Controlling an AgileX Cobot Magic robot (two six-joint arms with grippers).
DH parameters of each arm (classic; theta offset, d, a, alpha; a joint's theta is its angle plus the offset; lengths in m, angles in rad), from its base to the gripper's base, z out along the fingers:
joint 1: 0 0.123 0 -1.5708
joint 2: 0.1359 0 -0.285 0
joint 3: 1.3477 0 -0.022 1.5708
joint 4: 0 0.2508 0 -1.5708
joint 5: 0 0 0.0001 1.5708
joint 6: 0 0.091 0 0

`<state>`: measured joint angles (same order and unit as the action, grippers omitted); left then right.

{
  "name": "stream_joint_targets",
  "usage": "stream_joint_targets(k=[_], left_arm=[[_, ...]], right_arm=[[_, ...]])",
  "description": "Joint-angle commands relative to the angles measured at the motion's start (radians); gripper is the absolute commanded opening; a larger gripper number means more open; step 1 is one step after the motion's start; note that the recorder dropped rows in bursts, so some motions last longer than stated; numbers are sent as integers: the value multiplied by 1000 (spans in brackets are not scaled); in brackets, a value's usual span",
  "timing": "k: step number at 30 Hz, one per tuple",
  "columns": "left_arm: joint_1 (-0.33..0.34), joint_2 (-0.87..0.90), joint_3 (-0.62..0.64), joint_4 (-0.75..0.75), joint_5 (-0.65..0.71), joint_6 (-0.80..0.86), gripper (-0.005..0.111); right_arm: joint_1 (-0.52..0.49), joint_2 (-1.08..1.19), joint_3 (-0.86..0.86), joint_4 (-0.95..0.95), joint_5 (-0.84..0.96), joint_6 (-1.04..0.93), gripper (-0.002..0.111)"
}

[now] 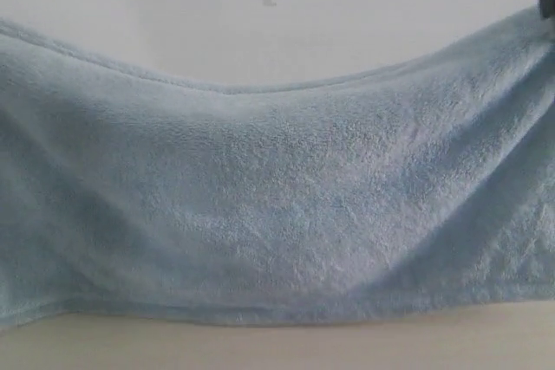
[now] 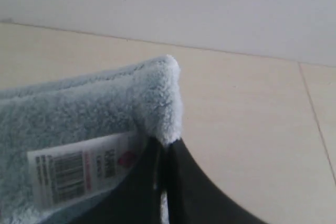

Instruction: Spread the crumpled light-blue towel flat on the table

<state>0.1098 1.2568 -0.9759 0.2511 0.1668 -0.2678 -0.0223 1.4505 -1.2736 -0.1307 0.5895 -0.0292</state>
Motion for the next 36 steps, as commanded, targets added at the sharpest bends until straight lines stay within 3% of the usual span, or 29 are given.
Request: stream_joint_targets(k=[1, 3, 8, 16, 18, 21, 24, 28, 31, 34, 36], left_arm=[[-4, 290, -7, 37, -269, 20, 4], [-4, 433, -33, 53, -337, 48, 4], [-4, 676, -116, 53, -343, 109, 4], [0, 757, -198, 53, -437, 115, 4], [0, 763, -233, 53, -440, 166, 10], [0, 795, -301, 53, -428, 257, 30], [0, 835, -367, 53, -421, 284, 56], [0, 872, -429, 53, -423, 284, 77], [0, 869, -453, 53, -438, 287, 79], [-3, 814, -461, 53, -382, 284, 79], [-5, 758, -461, 51, -247, 244, 74]], right_arm=[[-8, 248, 6, -129, -232, 96, 0], [-8, 345, 6, -169, -319, 104, 0], [-22, 547, 6, -242, -455, 97, 0], [-130, 643, 4, -238, -747, 287, 0], [-141, 650, 4, -238, -792, 291, 0], [-149, 666, -5, -238, -808, 291, 2], [-149, 683, -35, -238, -788, 291, 14], [-149, 686, -57, -238, -796, 293, 44], [-149, 668, -65, -238, -765, 295, 59], [-149, 622, -65, -238, -694, 295, 59], [-148, 579, -65, -238, -589, 295, 59]])
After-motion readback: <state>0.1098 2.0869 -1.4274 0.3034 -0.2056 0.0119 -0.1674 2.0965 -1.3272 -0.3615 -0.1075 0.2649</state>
